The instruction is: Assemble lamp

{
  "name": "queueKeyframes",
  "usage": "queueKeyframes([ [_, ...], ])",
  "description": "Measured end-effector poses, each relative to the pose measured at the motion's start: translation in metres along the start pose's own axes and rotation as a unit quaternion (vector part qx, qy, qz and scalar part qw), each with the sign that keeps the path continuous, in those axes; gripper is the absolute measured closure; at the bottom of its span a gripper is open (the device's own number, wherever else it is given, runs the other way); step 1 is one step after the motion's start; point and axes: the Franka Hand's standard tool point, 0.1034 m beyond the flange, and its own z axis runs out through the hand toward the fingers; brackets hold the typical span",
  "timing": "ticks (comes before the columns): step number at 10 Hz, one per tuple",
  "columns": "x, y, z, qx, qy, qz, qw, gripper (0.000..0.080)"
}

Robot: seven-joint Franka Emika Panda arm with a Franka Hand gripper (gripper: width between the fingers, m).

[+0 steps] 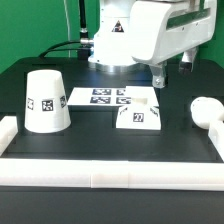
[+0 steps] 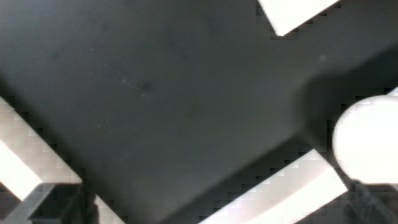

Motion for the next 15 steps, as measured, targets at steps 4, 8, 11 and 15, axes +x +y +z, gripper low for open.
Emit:
queueKeyframes([
  [4, 0.0, 0.0, 0.0, 0.0, 0.0, 0.0, 1.0, 0.01],
  [8, -0.041, -0.014, 0.007, -0.005, -0.001, 0.012, 1.0, 0.01],
  [11, -0.077, -0.036, 0.023, -0.004, -0.004, 0.024, 1.0, 0.01],
  [15, -0.077, -0.037, 0.023, -0.003, -0.004, 0.087, 0.996, 0.01],
])
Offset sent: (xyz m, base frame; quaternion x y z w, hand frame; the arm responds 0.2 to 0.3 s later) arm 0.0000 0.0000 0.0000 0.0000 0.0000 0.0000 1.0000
